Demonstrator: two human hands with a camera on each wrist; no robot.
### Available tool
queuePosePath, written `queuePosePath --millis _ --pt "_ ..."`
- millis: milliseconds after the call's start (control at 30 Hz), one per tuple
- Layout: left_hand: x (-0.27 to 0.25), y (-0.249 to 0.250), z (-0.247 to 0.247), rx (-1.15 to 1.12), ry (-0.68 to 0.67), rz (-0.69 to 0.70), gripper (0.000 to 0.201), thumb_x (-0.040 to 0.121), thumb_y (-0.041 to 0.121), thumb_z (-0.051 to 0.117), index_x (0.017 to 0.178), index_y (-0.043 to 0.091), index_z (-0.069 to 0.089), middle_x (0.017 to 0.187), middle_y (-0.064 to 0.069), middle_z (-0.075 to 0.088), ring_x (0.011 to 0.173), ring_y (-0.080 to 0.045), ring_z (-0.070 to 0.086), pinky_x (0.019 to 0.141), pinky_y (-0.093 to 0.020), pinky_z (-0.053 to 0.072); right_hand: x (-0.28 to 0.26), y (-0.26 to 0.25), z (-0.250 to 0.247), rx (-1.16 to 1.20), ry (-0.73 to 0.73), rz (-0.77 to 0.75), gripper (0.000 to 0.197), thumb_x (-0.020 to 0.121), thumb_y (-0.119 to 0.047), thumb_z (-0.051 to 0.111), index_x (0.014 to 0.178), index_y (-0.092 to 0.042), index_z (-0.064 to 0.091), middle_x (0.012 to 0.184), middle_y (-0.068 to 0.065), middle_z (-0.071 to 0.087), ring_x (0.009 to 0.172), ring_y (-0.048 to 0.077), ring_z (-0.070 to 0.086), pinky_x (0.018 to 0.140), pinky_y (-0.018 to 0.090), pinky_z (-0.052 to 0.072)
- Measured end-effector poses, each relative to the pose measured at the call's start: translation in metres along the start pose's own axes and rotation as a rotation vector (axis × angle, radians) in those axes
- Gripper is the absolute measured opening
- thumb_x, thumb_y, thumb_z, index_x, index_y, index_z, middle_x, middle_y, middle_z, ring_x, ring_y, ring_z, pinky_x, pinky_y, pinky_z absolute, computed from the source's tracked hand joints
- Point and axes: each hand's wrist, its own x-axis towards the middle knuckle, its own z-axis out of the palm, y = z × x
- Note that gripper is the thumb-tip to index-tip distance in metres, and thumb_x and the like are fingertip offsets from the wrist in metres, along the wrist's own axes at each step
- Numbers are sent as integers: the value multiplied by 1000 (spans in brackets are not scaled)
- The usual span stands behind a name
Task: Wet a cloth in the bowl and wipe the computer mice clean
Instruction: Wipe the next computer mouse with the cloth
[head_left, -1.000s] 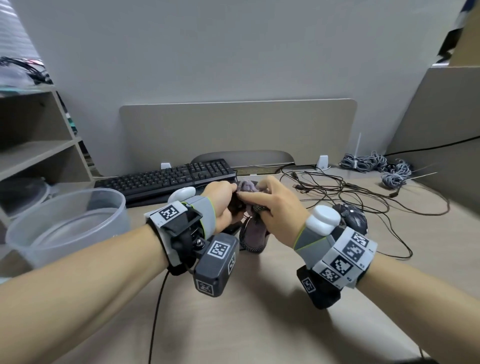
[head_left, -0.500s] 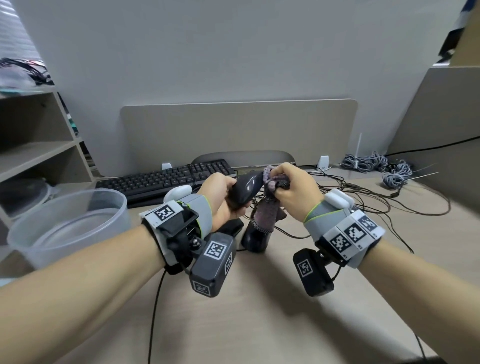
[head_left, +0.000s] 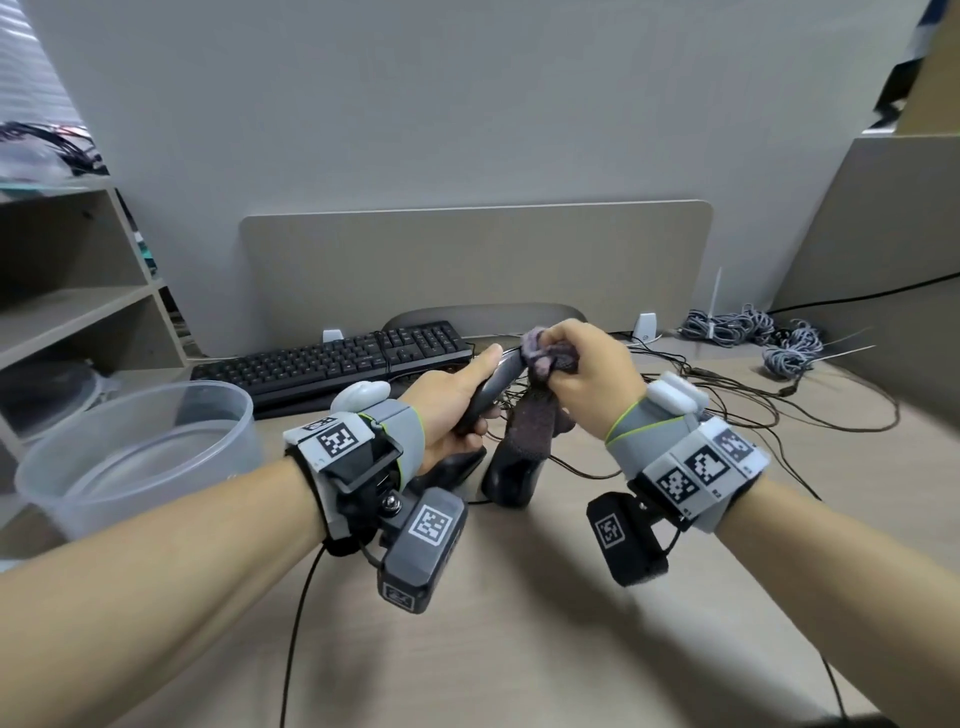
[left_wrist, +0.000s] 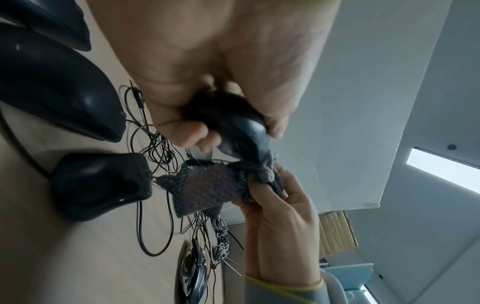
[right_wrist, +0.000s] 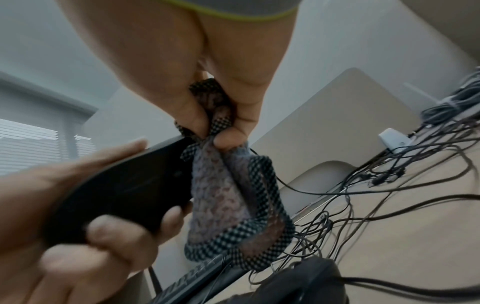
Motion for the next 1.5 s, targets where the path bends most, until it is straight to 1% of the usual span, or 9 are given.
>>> queuePosePath --millis 167,333,433,533,733,900,1033,1300,1500 --pt "1 3 2 41 -33 55 56 89 58 55 90 3 67 73 -14 66 60 -22 61 53 -26 49 0 3 -3 57 36 21 26 74 -3 60 97 -12 57 89 5 64 81 23 55 70 27 39" --pt "5 2 9 27 43 42 54 89 61 51 102 12 68 103 -14 73 95 -31 69 91 -45 55 -7 -6 4 131 -10 49 30 71 -6 58 93 -21 45 79 1 60 70 25 58 66 37 48" --pt "3 5 14 -58 78 55 46 96 53 46 94 12 66 91 -13 72 84 -30 69 78 -44 59 -16 -19 4 128 -36 -65 28 68 0 55 88 -19 53 76 -4 61 76 7 59 72 23 45" --pt "6 7 11 -68 129 44 47 97 50 45 100 7 65 87 -15 68 69 -29 65 57 -34 54 -37 -31 7 96 -171 -233 32 60 -1 51 87 -17 57 86 7 58 83 23 56 73 31 43" --pt "1 -1 12 -46 69 8 42 98 48 44 84 15 66 75 -10 65 68 -26 60 67 -37 55 -7 -12 -2 25 -114 12 29 68 3 53 92 -11 59 90 8 60 92 29 57 73 26 37" --pt "3 6 8 -43 113 18 43 97 48 46 84 11 64 77 -14 66 66 -28 63 57 -33 54 -40 -35 8 87 -209 -255 32 61 5 53 87 -13 58 89 6 53 79 16 49 67 17 36" --pt "3 1 8 -7 82 7 53 90 54 48 102 7 69 98 -17 73 92 -34 69 88 -49 55 -22 -18 1 10 -167 -160 27 63 4 55 86 -11 60 85 7 51 83 28 53 68 28 34" --pt "0 10 8 -35 114 8 39 99 42 44 87 10 62 73 -12 64 65 -26 60 57 -31 52 -51 -29 6 69 -276 -328 32 58 5 51 83 -14 58 87 1 47 77 18 46 66 25 36" --pt "1 2 14 -9 64 4 42 100 45 40 84 12 62 71 -11 61 62 -26 58 56 -31 49 -20 -18 1 -27 -109 -116 29 60 7 50 85 -7 58 87 7 49 83 31 51 69 31 36"
